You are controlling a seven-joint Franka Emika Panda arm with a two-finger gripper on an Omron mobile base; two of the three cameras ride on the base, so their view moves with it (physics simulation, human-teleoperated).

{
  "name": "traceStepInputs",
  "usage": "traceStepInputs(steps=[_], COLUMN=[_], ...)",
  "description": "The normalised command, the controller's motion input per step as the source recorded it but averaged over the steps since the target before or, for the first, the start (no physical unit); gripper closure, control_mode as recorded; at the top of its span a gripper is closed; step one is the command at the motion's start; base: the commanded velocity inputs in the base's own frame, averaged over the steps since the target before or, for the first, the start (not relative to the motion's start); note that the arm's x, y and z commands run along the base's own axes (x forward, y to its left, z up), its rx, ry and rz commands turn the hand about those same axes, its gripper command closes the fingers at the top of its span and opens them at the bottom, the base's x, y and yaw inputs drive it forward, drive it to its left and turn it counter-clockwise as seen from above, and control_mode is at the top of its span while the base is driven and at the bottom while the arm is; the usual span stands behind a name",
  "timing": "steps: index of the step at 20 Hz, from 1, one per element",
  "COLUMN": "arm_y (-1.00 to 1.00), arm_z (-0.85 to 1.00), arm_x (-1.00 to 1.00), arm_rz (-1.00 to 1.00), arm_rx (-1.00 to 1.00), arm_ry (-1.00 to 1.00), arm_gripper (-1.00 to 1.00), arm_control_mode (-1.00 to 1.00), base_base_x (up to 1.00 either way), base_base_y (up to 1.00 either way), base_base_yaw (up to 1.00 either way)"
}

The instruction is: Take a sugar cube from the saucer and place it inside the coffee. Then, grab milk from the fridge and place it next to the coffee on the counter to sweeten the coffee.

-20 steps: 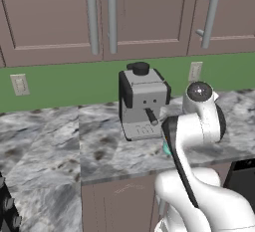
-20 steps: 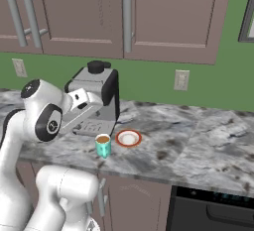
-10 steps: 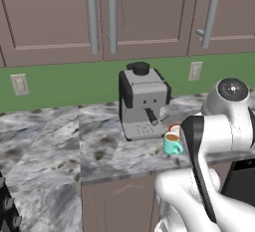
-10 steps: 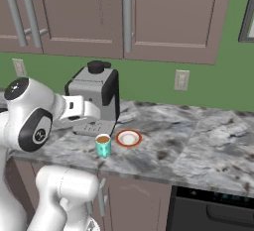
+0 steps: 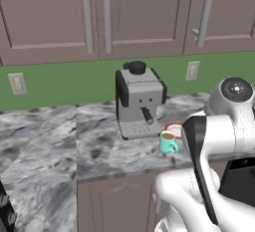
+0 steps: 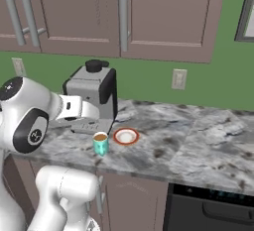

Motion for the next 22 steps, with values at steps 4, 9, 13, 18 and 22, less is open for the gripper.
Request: traceStepInputs(steps=[4, 9, 13, 18, 22], arm_y=[0.00, 0.00, 0.00, 0.00, 0.00], arm_z=[0.00, 0.00, 0.00, 0.00, 0.00], arm_x=[0.00, 0.00, 0.00, 0.00, 0.00], arm_rz=[0.00, 0.00, 0.00, 0.00, 0.00], arm_rx=[0.00, 0.00, 0.00, 0.00, 0.00], arm_ry=[0.00, 0.00, 0.00, 0.00, 0.00], arm_gripper=[-1.00, -1.00, -1.00, -1.00, -1.00], arm_control_mode=[1.00, 1.00, 1.00, 1.00, 1.00], base_base_x=[-0.58, -0.16, 0.00, 0.00, 0.00], base_base_y=[-0.91, -0.81, -0.38, -0.13, 0.00], base_base_yaw=[-0.02, -0.44, -0.69, -0.76, -0.81])
